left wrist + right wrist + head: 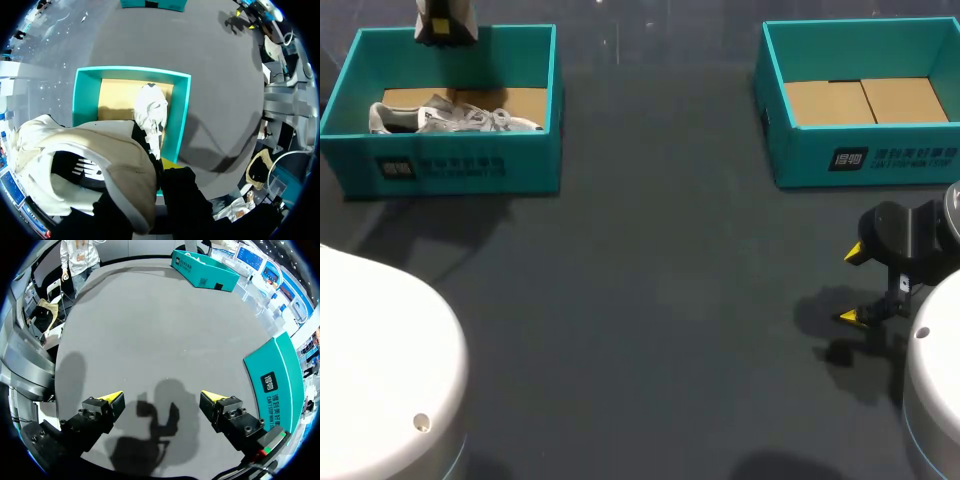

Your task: Take the shoe out of the shoebox, open the shoe tongue, remove and reinsert the insole, then place the shoe into the shoebox

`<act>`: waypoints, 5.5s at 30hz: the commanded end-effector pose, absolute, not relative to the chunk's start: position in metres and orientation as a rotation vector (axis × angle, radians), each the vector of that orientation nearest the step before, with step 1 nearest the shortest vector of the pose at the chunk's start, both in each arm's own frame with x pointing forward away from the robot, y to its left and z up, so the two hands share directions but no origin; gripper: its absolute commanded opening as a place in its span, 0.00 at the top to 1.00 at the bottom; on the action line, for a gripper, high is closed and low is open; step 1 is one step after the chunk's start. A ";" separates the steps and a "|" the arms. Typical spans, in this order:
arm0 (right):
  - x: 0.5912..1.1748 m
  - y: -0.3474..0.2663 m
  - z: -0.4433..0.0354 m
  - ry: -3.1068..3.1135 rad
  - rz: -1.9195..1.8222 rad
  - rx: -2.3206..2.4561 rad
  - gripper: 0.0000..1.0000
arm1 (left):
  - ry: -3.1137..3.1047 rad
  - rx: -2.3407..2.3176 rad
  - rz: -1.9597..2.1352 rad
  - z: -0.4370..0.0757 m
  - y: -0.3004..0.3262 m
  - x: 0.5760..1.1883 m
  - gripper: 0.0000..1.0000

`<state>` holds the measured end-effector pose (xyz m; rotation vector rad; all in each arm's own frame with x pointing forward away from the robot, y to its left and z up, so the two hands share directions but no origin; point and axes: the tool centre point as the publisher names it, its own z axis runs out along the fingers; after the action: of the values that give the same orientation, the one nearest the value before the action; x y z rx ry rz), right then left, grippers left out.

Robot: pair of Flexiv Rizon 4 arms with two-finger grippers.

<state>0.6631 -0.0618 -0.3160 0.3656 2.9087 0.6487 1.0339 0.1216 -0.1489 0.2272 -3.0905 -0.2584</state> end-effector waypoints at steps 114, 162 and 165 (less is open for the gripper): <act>0.661 -0.062 -0.315 2.907 0.644 0.366 0.00 | -2.202 -2.052 -0.453 -0.257 0.315 1.173 1.00; 0.661 -0.062 -0.315 2.907 0.644 0.366 0.00 | -2.120 -2.020 -0.282 -0.335 0.289 1.195 1.00; 0.661 -0.062 -0.315 2.907 0.644 0.366 0.00 | -2.108 -2.027 -0.272 -0.340 0.287 1.195 1.00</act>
<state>0.6631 -0.0618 -0.3160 0.3655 2.9087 0.6488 1.1856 0.2871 -0.3346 -2.0362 -2.1190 -0.2993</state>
